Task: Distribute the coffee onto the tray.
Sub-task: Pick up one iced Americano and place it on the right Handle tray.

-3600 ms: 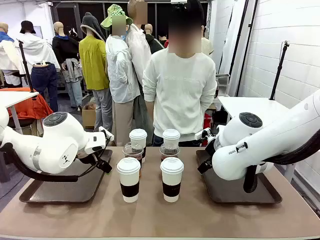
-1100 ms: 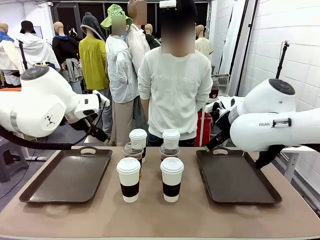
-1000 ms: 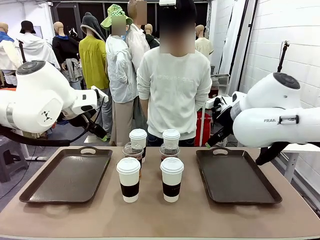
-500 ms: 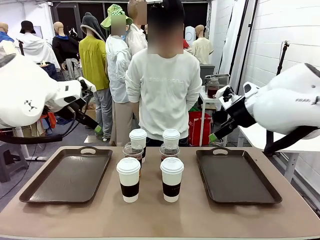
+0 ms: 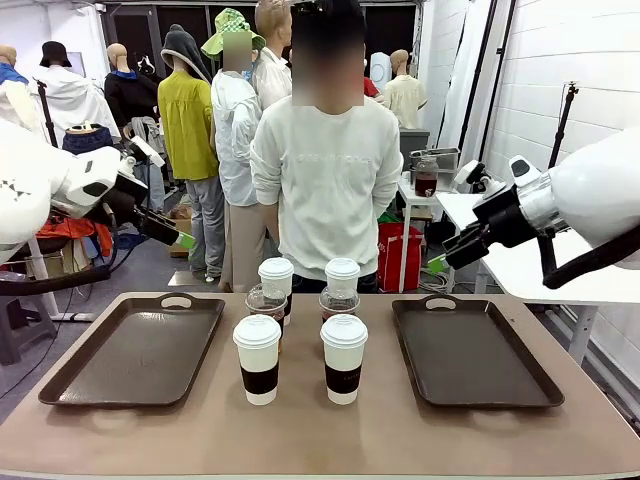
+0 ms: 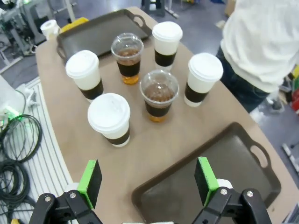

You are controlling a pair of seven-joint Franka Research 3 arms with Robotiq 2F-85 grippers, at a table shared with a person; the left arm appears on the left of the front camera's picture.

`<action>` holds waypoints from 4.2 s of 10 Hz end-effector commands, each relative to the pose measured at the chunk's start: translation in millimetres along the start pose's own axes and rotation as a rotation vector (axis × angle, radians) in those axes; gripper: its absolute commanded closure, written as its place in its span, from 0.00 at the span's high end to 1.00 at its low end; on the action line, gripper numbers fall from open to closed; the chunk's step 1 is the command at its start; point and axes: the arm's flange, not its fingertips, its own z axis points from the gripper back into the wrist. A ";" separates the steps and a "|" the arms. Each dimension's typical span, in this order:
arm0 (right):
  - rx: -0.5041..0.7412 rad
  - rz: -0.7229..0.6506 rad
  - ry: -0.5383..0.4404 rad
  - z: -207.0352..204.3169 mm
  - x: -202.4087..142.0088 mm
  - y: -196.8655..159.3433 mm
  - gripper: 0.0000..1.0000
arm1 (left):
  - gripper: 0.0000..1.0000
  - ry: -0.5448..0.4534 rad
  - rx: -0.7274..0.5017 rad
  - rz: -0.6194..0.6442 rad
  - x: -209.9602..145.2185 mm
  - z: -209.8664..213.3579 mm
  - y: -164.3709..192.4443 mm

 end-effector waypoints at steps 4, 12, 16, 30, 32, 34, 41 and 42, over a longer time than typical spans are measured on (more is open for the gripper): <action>0.030 0.019 -0.043 -4.8 5.5 -3.6 1.00 | 1.00 -0.043 0.016 0.046 -11.8 1.3 -3.6; 0.034 0.006 -0.046 1.4 2.5 -1.5 1.00 | 1.00 -0.066 -0.038 0.026 -5.1 8.8 1.3; 0.034 0.006 -0.046 1.4 2.5 -1.5 1.00 | 1.00 -0.066 -0.038 0.026 -5.1 8.8 1.3; 0.112 0.161 -0.102 -38.0 -9.8 -57.3 1.00 | 1.00 -0.066 -0.038 0.026 -5.1 8.8 1.3; 0.207 0.286 -0.159 -58.1 -25.3 -73.9 1.00 | 1.00 -0.066 -0.038 0.026 -5.1 8.8 1.3; 0.284 0.317 -0.181 -74.2 -37.6 -92.2 1.00 | 1.00 -0.066 -0.038 0.026 -5.1 8.8 1.3; 0.330 0.311 -0.203 -80.5 -52.6 -96.3 1.00 | 1.00 -0.066 -0.038 0.026 -5.1 8.8 1.3; 0.330 0.311 -0.203 -80.5 -52.6 -96.3 1.00 | 1.00 -0.066 -0.038 0.026 -5.1 8.8 1.3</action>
